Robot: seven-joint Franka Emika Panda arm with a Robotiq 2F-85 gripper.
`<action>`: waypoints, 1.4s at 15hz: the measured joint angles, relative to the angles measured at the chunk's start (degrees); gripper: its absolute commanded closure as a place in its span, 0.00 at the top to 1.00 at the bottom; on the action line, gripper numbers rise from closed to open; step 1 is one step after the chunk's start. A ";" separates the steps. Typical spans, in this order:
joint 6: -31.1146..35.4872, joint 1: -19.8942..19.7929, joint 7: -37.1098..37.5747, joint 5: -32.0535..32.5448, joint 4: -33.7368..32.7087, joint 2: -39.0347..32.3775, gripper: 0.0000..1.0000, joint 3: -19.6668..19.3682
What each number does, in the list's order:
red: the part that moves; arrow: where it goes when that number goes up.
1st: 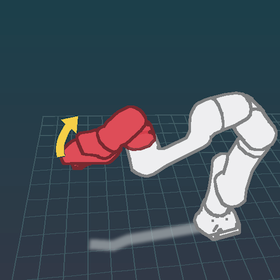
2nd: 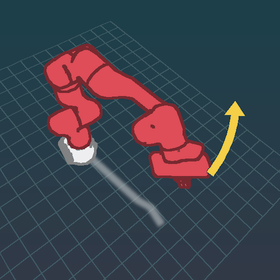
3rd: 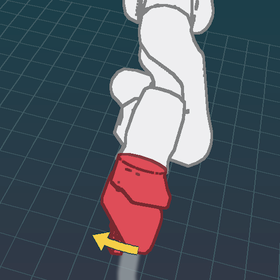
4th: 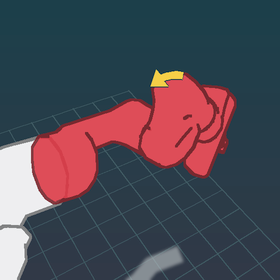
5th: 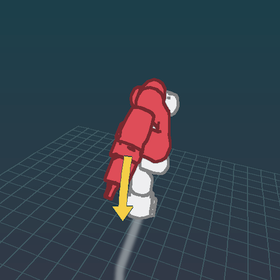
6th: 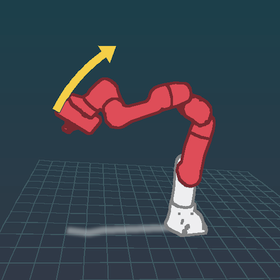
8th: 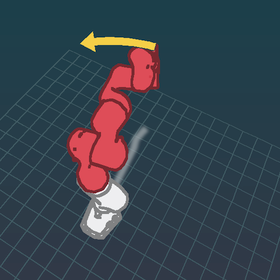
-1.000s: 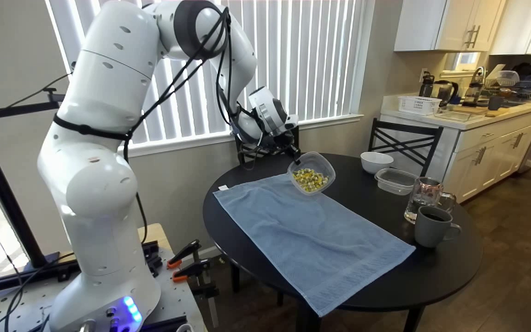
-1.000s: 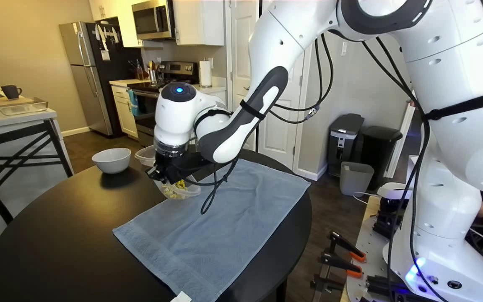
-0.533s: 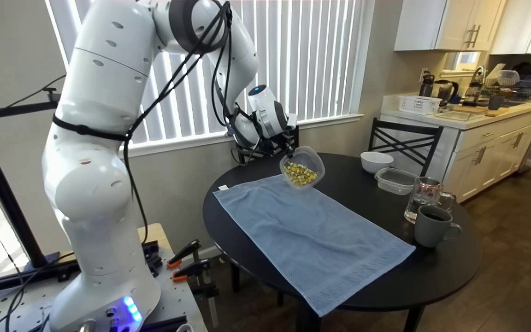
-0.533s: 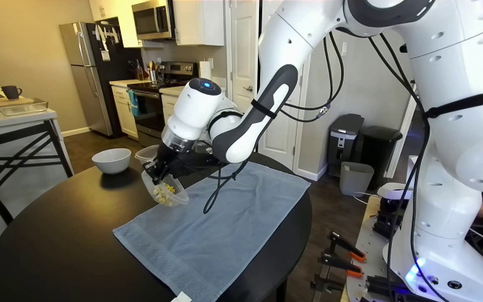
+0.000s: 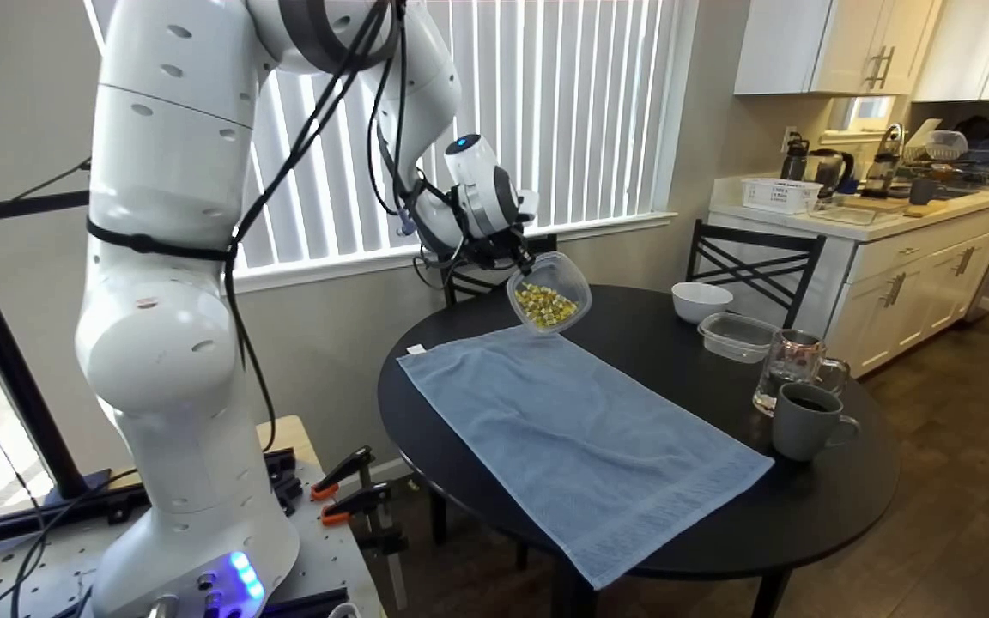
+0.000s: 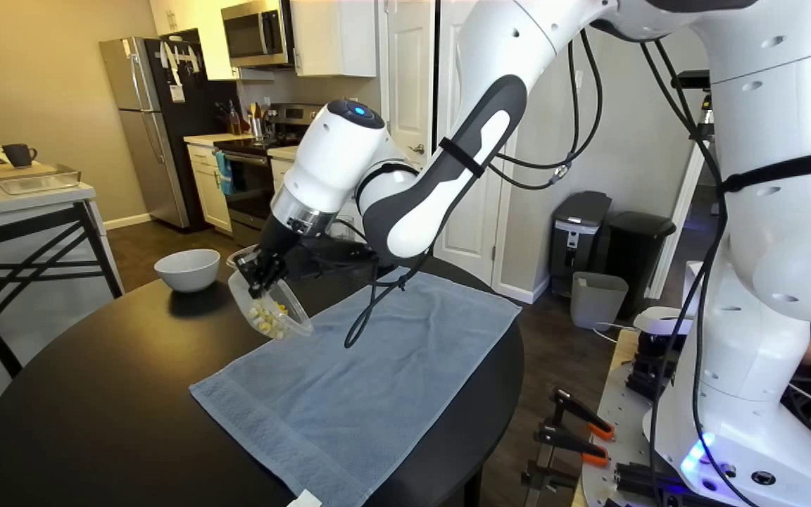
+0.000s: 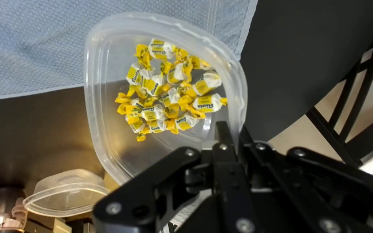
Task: Pour the contents from the bowl onto the blue towel
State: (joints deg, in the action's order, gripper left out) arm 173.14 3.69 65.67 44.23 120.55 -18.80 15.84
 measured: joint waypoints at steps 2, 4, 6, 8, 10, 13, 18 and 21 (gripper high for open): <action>-0.09 -0.01 0.00 0.00 0.75 2.12 0.02 -0.07; -0.57 -0.17 0.01 -0.18 1.90 3.73 0.02 -0.04; -0.65 -0.79 0.02 -1.05 3.43 4.79 0.02 -0.05; 0.35 -1.60 0.21 -1.09 4.90 5.43 0.02 -0.52; 4.32 -2.23 0.64 -0.58 6.38 5.67 0.02 -1.94; 10.45 -2.15 1.82 1.65 7.74 5.92 0.02 -6.05; 16.22 -0.97 1.85 3.16 8.22 5.63 0.02 -10.43; 18.22 1.53 1.28 4.12 8.18 4.53 0.07 -11.65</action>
State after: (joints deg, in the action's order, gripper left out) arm 191.36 5.22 66.95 48.35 128.73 -14.27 4.19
